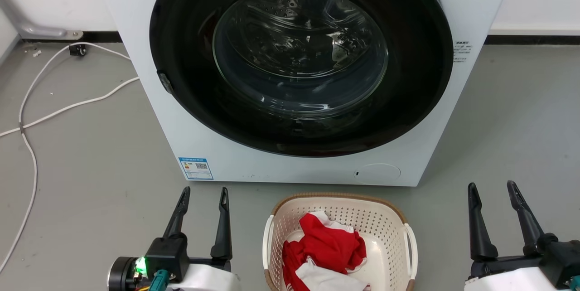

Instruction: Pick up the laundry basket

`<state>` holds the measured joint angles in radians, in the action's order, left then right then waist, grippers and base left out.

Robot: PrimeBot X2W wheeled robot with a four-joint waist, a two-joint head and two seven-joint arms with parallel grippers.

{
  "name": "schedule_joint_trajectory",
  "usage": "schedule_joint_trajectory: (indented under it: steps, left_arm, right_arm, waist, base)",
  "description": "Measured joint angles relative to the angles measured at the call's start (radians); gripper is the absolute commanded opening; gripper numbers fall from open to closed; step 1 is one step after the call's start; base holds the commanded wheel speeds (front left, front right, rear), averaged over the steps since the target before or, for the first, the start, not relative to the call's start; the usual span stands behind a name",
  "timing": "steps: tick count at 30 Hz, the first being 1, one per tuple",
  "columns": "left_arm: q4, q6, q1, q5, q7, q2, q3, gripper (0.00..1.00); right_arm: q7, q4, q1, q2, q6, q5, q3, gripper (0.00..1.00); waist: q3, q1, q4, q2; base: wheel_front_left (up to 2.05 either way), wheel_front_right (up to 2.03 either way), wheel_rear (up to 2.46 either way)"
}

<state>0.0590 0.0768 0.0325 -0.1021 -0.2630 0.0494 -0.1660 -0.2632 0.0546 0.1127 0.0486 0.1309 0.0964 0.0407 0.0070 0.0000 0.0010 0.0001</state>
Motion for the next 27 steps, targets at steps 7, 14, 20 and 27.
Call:
schedule_joint_trajectory:
  steps: [7, 14, 20, 27]
  left_arm:
    - [0.067, -0.026, -0.042, 0.000, 0.000, 0.000, -0.023, 1.00]
    - [0.193, -0.055, -0.169, 0.004, 0.000, 0.000, -0.051, 1.00]
    - [0.374, -0.105, -0.334, 0.014, 0.000, 0.000, -0.050, 1.00]
    - [0.558, -0.149, -0.480, 0.028, 0.000, 0.002, -0.044, 1.00]
  right_arm:
    - [0.000, -0.082, -0.026, 0.000, 0.000, -0.057, 0.035, 1.00]
    - [0.000, -0.210, -0.136, 0.001, 0.000, -0.137, 0.065, 1.00]
    - [0.000, -0.368, -0.283, 0.001, 0.000, -0.213, 0.081, 1.00]
    - [0.000, -0.512, -0.410, 0.001, 0.000, -0.265, 0.095, 1.00]
  waist:
    - [0.039, 0.0000, -0.008, 0.0000]
    - [0.145, 0.0000, -0.016, 0.0000]
    - [0.295, 0.0001, -0.028, 0.0000]
    - [0.441, 0.0002, -0.041, -0.0001]
  base:
    - [0.00, 0.00, 0.00]
    - [0.00, 0.00, 0.00]
    - [0.00, 0.00, 0.00]
    - [0.00, 0.00, 0.00]
